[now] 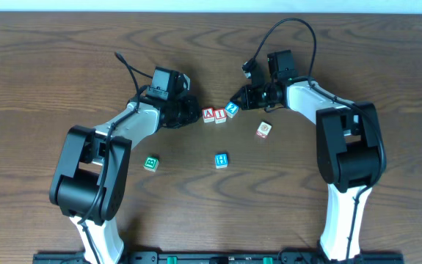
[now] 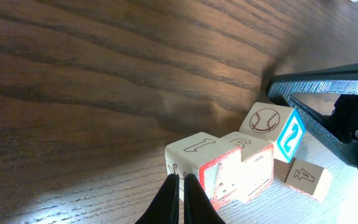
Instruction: Spell out Ai2
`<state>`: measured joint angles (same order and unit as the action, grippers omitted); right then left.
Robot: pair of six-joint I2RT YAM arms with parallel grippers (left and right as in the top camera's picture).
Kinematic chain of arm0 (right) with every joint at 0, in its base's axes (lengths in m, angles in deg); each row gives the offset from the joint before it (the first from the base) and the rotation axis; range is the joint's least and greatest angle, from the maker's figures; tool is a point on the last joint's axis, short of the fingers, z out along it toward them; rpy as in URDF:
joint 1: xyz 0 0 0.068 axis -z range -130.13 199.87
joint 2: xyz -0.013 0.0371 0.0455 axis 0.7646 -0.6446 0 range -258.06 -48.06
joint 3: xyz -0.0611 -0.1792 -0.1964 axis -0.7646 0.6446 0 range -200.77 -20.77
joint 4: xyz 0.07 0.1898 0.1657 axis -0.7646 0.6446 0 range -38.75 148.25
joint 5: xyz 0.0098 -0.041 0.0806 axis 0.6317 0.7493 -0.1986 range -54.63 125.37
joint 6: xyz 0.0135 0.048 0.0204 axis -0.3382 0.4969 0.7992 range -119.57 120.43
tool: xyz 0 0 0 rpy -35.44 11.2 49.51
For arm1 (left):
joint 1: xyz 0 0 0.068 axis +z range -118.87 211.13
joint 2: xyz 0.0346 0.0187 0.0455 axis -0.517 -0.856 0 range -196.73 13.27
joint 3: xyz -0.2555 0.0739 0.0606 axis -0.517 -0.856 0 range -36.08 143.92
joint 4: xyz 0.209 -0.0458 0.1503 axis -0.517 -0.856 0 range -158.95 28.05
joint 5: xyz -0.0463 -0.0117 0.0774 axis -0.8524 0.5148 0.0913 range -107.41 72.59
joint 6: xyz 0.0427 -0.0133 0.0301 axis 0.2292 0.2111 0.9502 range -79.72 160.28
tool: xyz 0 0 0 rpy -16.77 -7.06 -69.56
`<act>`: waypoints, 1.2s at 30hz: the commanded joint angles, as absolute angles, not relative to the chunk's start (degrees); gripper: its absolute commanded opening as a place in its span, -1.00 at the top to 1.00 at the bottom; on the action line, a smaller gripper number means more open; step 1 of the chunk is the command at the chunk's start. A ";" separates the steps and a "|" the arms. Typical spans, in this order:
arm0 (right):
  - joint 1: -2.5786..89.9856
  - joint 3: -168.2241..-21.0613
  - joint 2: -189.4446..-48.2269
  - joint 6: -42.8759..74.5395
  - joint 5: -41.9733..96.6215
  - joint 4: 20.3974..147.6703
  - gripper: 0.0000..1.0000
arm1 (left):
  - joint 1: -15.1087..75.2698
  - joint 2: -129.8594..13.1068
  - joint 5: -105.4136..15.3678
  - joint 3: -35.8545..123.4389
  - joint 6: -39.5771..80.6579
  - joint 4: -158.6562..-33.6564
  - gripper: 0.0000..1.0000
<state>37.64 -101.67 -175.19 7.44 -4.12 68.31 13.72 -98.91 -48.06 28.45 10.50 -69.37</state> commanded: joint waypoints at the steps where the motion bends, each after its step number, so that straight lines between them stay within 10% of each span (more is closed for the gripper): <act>1: 37.68 -101.76 -175.72 6.59 -5.71 67.85 0.98 | 13.74 -99.87 -47.27 28.03 11.15 -69.39 0.88; 36: 37.62 -101.76 -175.70 4.38 -15.72 66.28 0.98 | 13.74 -99.87 -47.27 28.03 11.61 -69.39 0.88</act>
<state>37.64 -101.69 -175.19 5.82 -13.65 66.38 13.72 -98.91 -48.06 28.45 10.52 -69.37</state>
